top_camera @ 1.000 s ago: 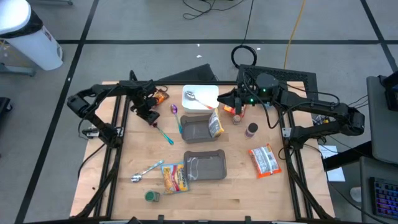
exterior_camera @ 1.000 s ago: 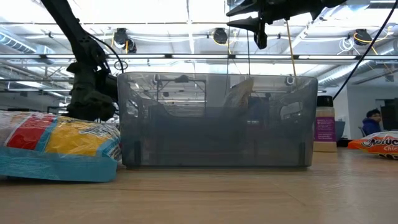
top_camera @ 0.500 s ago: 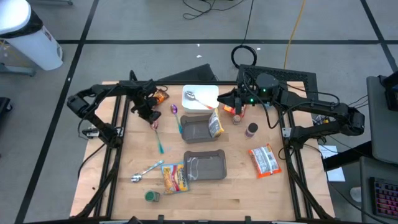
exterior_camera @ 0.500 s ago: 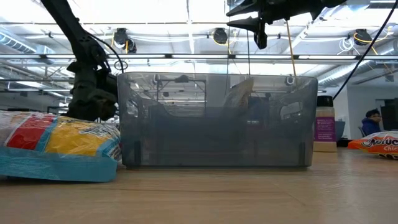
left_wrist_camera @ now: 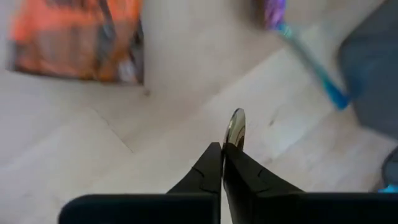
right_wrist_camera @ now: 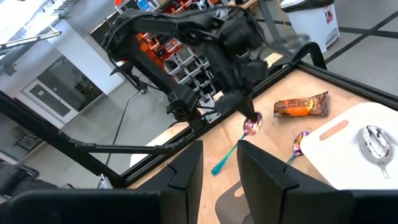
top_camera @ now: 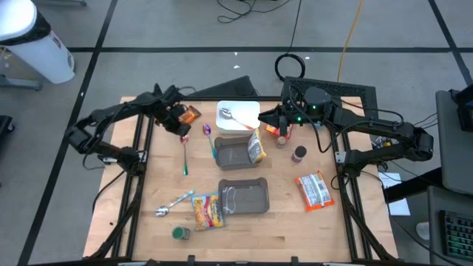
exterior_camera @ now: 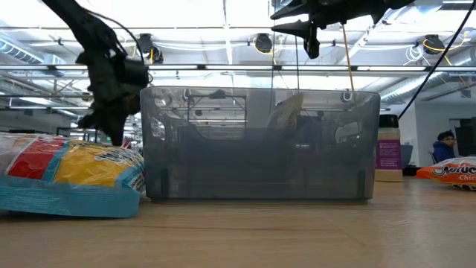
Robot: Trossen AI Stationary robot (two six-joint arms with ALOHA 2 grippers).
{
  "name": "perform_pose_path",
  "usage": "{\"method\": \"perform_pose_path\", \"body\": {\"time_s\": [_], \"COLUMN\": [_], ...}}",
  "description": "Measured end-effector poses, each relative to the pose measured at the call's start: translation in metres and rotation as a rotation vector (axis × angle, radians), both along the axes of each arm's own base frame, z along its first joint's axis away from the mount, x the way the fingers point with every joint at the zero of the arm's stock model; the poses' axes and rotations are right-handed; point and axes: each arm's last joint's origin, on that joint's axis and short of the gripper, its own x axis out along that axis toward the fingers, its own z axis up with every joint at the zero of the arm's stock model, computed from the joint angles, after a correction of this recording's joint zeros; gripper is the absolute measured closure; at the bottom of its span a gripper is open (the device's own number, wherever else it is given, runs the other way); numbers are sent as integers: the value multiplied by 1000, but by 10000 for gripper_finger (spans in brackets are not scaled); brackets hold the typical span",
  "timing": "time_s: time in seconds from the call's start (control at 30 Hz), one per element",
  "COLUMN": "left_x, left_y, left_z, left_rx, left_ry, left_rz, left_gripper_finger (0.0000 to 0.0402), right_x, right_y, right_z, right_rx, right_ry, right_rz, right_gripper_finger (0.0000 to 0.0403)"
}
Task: Pick & Place Food Item
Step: Put the bottom blue spoon into the white bin
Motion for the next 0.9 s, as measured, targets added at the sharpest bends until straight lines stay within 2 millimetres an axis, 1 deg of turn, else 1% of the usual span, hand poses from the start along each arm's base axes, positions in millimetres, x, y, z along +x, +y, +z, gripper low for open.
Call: {"method": "perform_pose_path", "body": {"time_s": [0.07, 0.17, 0.3, 0.37, 0.5, 0.6, 0.73, 0.83, 0.9], "left_x": [-1, -3, -6, -6, -2, 6, 21, 33, 42], "left_y": [-1, -4, -8, -11, -17, -20, -24, -27, -30], "left_z": [14, 41, 81, 101, 141, 165, 189, 194, 194], "left_rx": [44, 117, 227, 281, 396, 466, 547, 567, 571], "left_ry": [-34, -109, -226, -291, -457, -582, -701, -722, -725], "left_rz": [22, 54, 93, 110, 129, 125, 107, 86, 69], "left_gripper_finger": [394, 395, 394, 393, 396, 394, 396, 396, 397], "right_x": [0, 0, 0, 0, 1, 10, 29, 42, 49], "right_y": [0, 0, 0, -1, -3, -6, -10, -11, -11], "right_z": [0, 0, 1, 1, 3, 1, -11, -22, -25], "right_rx": [1, 1, -4, -8, -18, 20, 99, 145, 150], "right_ry": [0, -1, -9, -7, -34, -71, -94, -95, -117], "right_rz": [0, 0, -7, -45, -81, -74, 4, 31, 38], "right_gripper_finger": [312, 312, 312, 312, 312, 312, 305, 292, 280]}}
